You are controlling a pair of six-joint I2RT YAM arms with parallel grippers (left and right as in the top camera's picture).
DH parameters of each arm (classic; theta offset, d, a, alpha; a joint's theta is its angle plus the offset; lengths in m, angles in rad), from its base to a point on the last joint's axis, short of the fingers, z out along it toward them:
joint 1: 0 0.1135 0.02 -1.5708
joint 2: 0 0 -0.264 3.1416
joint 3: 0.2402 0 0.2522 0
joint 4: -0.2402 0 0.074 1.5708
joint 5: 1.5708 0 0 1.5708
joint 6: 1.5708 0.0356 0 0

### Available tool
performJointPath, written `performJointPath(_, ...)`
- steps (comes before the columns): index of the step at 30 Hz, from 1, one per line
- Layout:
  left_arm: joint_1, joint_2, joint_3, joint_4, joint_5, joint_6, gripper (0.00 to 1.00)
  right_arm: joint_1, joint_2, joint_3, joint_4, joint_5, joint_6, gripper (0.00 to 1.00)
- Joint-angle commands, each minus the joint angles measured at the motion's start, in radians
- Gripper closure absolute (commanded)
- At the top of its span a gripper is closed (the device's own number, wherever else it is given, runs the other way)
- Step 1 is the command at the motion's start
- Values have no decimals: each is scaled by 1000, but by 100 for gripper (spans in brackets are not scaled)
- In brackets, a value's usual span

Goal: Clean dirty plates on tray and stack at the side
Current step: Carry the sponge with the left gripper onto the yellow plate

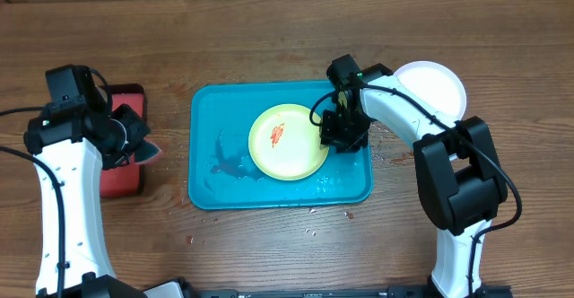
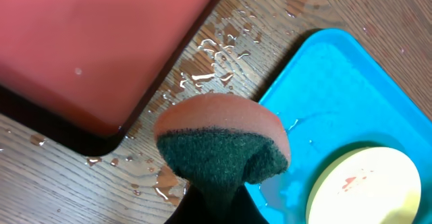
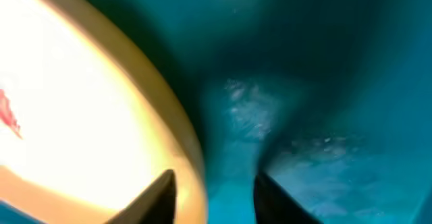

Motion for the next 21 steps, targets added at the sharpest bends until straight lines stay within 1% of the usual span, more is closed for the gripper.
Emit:
performJointPath(1,-13,0,-2,5,16,25,96,7,2,-3,-6,-43,60,66)
performJointPath(3,-13,0,-2,5,16,25,96,9,2,-7,-8,-42,93,60)
performJointPath(4,-13,0,-2,5,16,25,96,12,2,-11,-4,-42,93,54)
performJointPath(5,-13,0,-2,5,16,25,96,17,2,-14,-1,-40,98,42)
performJointPath(6,-13,0,-2,5,17,25,96,21,2,-19,1,-29,119,34)
performJointPath(7,-13,0,-2,5,19,25,96,27,2,-29,5,-9,151,34)
performJointPath(8,-13,0,-2,5,19,24,95,34,2,-39,13,6,173,31)
performJointPath(9,-13,0,-2,5,19,24,96,42,2,-51,27,12,186,12)
performJointPath(10,-13,0,-2,5,19,24,96,50,2,-67,49,10,195,0)
performJointPath(13,-13,0,-2,5,19,24,96,75,2,-114,114,8,216,0)
performJointPath(17,-13,0,-2,5,19,24,96,92,2,-140,148,21,233,0)
performJointPath(18,-13,0,-2,5,19,24,96,94,2,-142,147,37,248,6)
performJointPath(19,-13,0,-2,5,19,24,96,95,2,-142,146,52,261,24)
performJointPath(20,-13,0,-2,5,19,24,96,95,2,-142,143,61,271,37)
performJointPath(21,-13,0,-2,5,19,24,96,95,2,-142,142,73,276,46)
